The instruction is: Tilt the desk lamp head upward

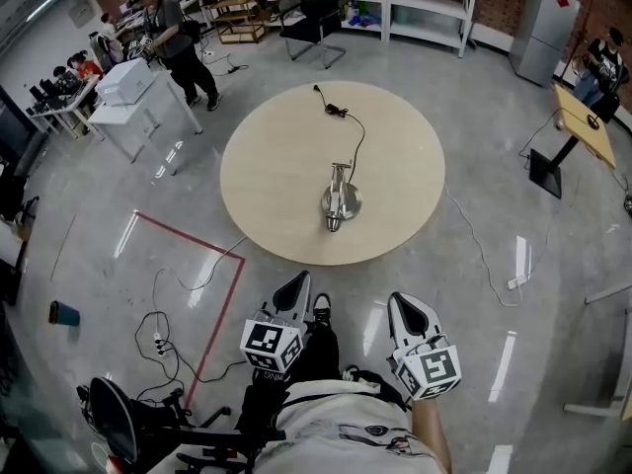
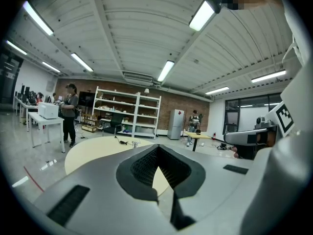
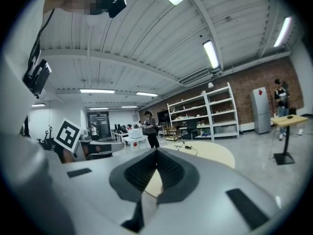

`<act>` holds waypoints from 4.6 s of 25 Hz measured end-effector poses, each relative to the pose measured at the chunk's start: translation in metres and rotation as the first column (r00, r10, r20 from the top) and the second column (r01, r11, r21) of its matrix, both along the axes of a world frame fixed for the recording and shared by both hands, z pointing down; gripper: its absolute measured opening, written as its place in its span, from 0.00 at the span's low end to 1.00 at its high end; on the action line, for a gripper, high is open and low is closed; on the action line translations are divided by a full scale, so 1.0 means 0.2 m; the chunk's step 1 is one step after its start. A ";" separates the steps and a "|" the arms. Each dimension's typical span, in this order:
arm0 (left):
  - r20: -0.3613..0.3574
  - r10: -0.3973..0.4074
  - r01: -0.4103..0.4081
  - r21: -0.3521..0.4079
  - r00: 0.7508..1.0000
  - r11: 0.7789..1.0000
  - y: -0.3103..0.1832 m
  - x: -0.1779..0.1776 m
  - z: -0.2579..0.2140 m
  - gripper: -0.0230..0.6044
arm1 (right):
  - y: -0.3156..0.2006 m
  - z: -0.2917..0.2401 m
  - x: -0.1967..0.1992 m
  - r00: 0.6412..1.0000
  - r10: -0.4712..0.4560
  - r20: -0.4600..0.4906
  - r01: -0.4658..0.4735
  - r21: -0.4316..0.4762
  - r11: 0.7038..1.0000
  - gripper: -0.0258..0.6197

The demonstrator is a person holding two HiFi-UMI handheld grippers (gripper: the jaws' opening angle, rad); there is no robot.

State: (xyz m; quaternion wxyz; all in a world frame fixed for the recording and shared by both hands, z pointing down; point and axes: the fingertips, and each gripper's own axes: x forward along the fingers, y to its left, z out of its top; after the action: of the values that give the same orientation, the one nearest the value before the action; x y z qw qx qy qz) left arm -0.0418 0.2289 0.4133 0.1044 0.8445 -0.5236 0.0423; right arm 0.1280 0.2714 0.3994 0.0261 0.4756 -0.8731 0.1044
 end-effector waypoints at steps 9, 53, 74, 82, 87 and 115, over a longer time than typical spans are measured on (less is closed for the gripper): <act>-0.013 0.048 -0.048 -0.013 0.999 0.999 -0.53 -0.08 0.01 0.04 | -0.50 -0.02 -0.07 0.999 0.042 0.001 -0.042 0.005 0.999 0.05; 0.049 0.261 -0.237 -0.287 0.964 0.928 -1.67 -0.07 0.96 0.04 | -1.56 0.30 -0.40 0.974 -0.199 -0.107 0.176 -0.188 0.966 0.05; 0.225 0.532 -0.384 -0.478 0.816 0.790 -1.75 0.07 1.73 0.04 | -1.56 0.59 -0.52 0.830 -0.499 -0.249 0.468 -0.176 0.866 0.05; 0.210 0.549 -0.410 -0.469 0.809 0.783 -1.74 0.07 1.75 0.04 | -1.57 0.63 -0.54 0.742 -0.568 -0.355 0.550 -0.161 0.820 0.05; 0.228 0.555 -0.410 -0.468 0.800 0.783 -1.73 0.07 1.75 0.04 | -1.51 0.72 -0.61 0.517 -0.624 -0.586 0.693 -0.141 0.707 0.14; 0.242 0.548 -0.401 -0.464 0.801 0.790 -1.73 0.07 1.74 0.04 | -1.35 1.04 -0.75 -0.190 -0.033 -0.981 0.980 -0.191 0.060 0.39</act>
State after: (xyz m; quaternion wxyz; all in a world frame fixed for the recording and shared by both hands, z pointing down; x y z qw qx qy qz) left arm -0.0280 -0.1172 0.7617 0.1572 0.8887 -0.2808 0.3265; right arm -0.0230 0.0013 0.6083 0.3491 -0.1748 -0.6972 -0.6012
